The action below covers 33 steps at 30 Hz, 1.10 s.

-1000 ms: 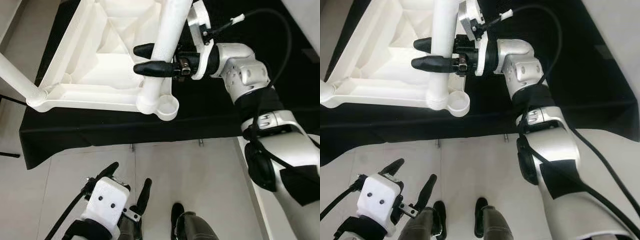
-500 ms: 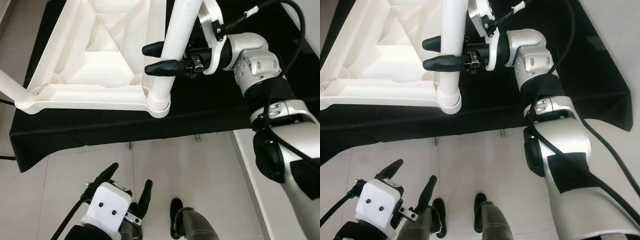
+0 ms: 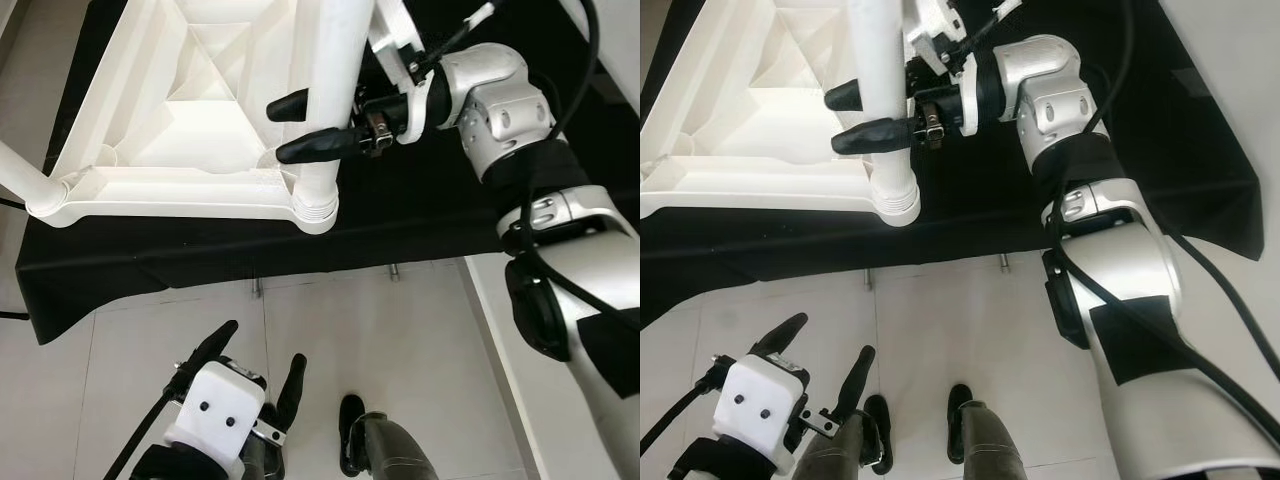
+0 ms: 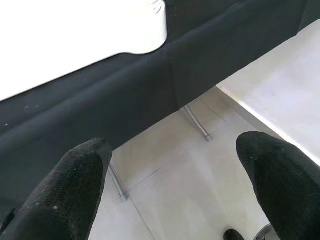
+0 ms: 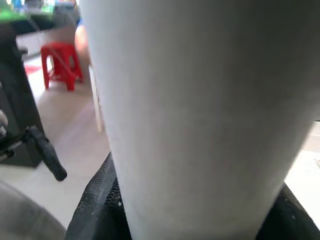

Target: Building children table

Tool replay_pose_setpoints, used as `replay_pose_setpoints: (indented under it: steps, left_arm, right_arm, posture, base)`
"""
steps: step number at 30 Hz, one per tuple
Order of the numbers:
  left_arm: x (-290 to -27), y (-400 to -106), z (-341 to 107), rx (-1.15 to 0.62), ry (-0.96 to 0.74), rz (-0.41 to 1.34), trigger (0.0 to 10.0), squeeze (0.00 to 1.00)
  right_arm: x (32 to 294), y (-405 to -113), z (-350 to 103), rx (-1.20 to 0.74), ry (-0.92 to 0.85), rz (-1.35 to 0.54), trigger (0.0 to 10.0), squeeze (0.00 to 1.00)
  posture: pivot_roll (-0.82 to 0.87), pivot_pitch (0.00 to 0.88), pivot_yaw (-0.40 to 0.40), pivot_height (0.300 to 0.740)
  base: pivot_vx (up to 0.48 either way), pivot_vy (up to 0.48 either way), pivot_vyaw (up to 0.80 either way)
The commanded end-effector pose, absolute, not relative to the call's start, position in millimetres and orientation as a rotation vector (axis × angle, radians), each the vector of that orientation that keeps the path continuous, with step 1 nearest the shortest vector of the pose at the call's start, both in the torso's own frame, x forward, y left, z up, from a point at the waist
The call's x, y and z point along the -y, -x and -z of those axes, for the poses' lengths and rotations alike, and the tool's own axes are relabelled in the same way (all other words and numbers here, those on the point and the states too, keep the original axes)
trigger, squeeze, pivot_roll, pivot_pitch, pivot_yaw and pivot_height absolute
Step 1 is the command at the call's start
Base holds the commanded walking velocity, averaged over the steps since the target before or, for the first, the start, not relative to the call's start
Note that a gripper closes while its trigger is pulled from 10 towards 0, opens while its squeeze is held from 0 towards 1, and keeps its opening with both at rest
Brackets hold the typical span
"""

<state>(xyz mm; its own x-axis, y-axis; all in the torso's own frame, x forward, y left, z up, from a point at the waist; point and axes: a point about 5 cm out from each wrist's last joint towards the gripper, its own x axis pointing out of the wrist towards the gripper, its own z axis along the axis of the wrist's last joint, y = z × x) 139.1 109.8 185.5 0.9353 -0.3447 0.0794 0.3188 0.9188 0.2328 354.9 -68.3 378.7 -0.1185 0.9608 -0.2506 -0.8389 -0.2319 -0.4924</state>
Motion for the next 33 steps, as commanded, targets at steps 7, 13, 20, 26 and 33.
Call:
replay_pose_setpoints:
  steps: [7,13,20,26,33]
  left_arm:
    - [-109,-140,-180,0.107,-0.228,0.338,10.0,0.0]
    - [-107,-143,-179,0.115,-0.226,0.336,10.0,0.0]
    - [-107,-144,-180,0.12,-0.224,0.333,10.0,0.0]
    - [-108,-145,-179,0.123,-0.226,0.331,10.0,0.0]
    - [-109,-146,-178,0.121,-0.229,0.331,10.0,0.0]
  right_arm:
    - [51,-361,-344,0.038,0.688,-1.743,10.0,0.0]
    - [42,-366,-344,0.006,0.615,-1.682,10.0,0.0]
    - [40,-372,-345,-0.003,0.515,-1.58,10.0,0.0]
    - [47,-380,-337,0.019,0.43,-1.468,10.0,0.0]
    - [56,-385,-329,0.026,0.35,-1.389,10.0,0.0]
  posture:
    - [0.03,0.45,-0.009,0.74]
    - [0.02,0.445,-0.015,0.74]
    - [0.01,0.441,-0.017,0.74]
    - [0.02,0.434,-0.011,0.74]
    - [0.02,0.43,0.005,0.74]
  base:
    - [0.0,0.0,0.0]
    - [0.0,0.0,0.0]
    - [0.0,0.0,0.0]
    - [0.0,0.0,0.0]
    - [0.0,0.0,0.0]
